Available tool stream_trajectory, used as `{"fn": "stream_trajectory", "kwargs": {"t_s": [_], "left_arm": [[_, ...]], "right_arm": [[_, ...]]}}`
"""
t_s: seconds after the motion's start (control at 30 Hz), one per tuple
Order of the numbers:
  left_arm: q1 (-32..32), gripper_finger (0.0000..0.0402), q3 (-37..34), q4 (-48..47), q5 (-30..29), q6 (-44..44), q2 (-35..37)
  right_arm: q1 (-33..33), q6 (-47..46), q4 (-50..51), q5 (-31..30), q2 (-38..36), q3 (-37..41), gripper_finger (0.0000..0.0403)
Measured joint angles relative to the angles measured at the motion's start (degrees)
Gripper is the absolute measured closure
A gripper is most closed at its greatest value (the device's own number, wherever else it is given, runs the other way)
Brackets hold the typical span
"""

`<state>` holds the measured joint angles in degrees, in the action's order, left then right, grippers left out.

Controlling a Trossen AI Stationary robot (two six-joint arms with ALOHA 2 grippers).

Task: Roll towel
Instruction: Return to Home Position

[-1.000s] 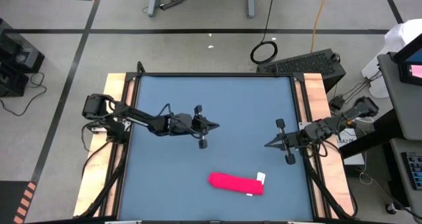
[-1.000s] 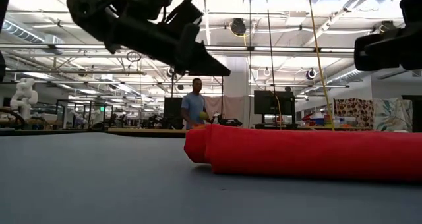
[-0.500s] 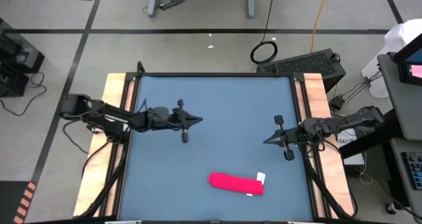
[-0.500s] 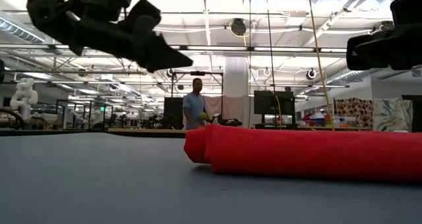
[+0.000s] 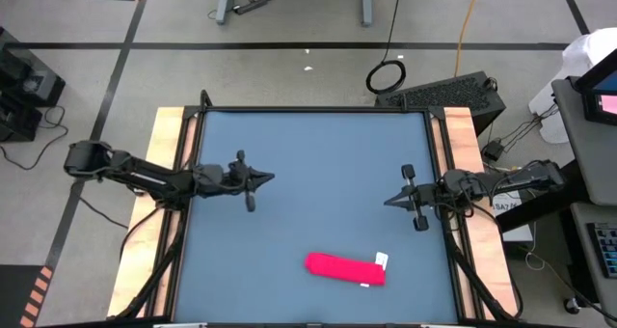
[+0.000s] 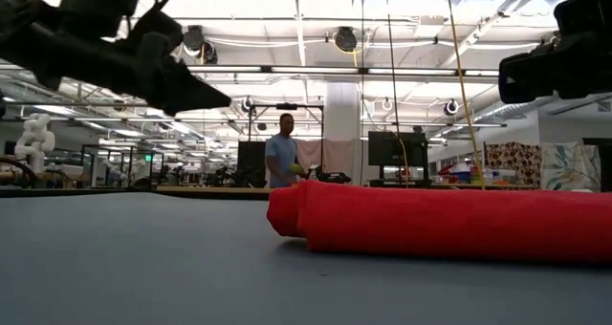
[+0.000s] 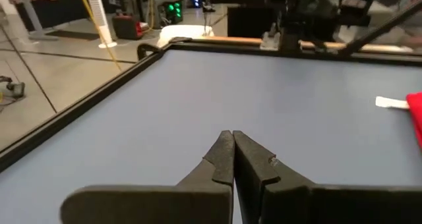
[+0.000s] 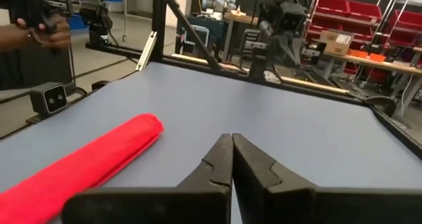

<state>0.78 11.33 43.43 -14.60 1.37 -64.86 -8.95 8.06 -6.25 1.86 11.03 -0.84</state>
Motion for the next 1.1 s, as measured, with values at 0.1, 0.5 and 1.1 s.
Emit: {"fn": "stream_trajectory", "kwargs": {"t_s": [0.1, 0.5, 1.1], "left_arm": [[0.4, 0.04, -2.6, 1.3, -0.6, 1.2, 2.7], [0.5, 0.0401, -10.1, 1.2, -0.5, 1.3, 12.5], [0.5, 0.0401, -11.0, -9.8, -0.7, 1.3, 24.8]], "right_arm": [[0.0, -0.4, 0.9, -0.1, 0.0, 0.0, 0.0403], [0.0, 2.5, 1.7, -0.1, 0.1, 0.0, 0.0403], [4.9, 1.4, 3.2, -0.2, -4.8, 0.0, 0.0403]]}}
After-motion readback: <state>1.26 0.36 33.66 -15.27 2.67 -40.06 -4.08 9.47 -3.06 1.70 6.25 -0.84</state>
